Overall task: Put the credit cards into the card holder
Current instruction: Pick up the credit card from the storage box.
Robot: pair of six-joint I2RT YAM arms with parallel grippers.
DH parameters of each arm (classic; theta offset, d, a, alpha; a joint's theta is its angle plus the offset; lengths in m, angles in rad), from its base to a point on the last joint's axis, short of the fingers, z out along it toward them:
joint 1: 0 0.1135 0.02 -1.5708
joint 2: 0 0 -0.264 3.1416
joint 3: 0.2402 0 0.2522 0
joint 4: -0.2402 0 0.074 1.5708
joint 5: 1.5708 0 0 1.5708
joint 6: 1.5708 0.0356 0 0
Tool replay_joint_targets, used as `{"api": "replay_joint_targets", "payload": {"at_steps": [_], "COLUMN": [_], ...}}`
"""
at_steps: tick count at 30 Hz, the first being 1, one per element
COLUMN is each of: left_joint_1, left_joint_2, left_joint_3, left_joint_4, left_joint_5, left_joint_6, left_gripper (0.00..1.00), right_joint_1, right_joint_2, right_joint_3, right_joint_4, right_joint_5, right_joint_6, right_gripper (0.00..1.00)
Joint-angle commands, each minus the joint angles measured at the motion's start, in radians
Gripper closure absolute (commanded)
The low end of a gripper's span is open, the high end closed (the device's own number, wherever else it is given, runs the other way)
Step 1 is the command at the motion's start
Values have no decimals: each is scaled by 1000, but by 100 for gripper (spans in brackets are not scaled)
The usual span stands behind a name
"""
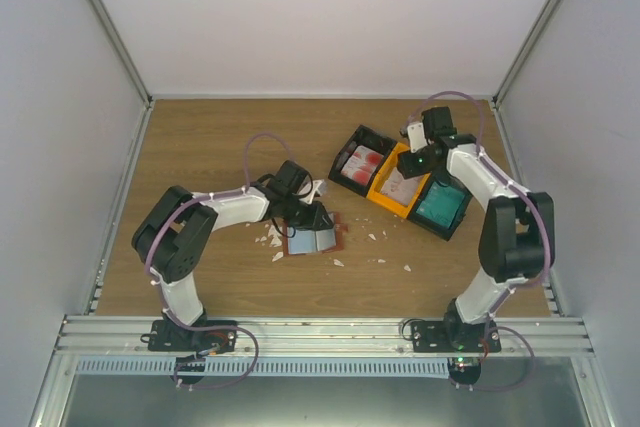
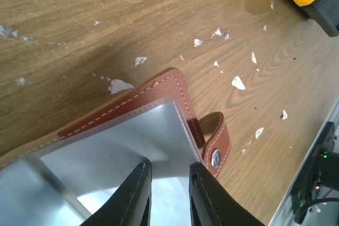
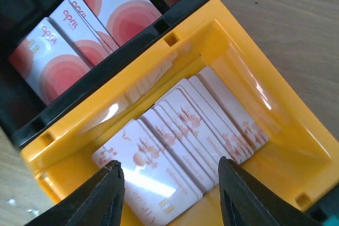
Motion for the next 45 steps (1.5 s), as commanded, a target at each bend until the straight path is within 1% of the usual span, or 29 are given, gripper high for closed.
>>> {"api": "replay_joint_targets", "payload": {"at_steps": [1, 3, 12, 21, 25, 27, 33, 36, 42, 45], "left_joint_1": [3, 5, 6, 6, 6, 6, 6, 8, 9, 11], "left_joint_2": [25, 32, 64, 74, 76, 77, 76, 75, 75, 74], "left_joint_3": [32, 33, 66, 72, 72, 74, 76, 76, 75, 73], "left_joint_4": [-41, -55, -77, -72, -73, -74, -78, -83, -82, -79], "left_joint_5": [-45, -50, -52, -53, -56, -56, -59, -63, -66, -69], "left_joint_6": [57, 63, 51, 39, 41, 41, 46, 50, 53, 51], "left_gripper": [76, 76, 76, 76, 76, 76, 76, 76, 76, 76], "right_joint_1": [-7, -6, 4, 24, 33, 35, 36, 37, 36, 36], "right_joint_2": [91, 123, 250, 319, 339, 344, 331, 318, 292, 278], "right_joint_3": [65, 69, 109, 130, 139, 142, 161, 165, 159, 152], "right_joint_4": [-10, -19, -75, -118, -155, -176, -212, -225, -247, -254], "right_joint_5": [-13, -20, -13, -20, -43, -67, -109, -130, -213, -244], "right_joint_6": [-136, -174, -249, -261, -263, -267, -256, -250, -255, -259], "right_gripper": [49, 46, 42, 39, 42, 44, 62, 68, 76, 79]}}
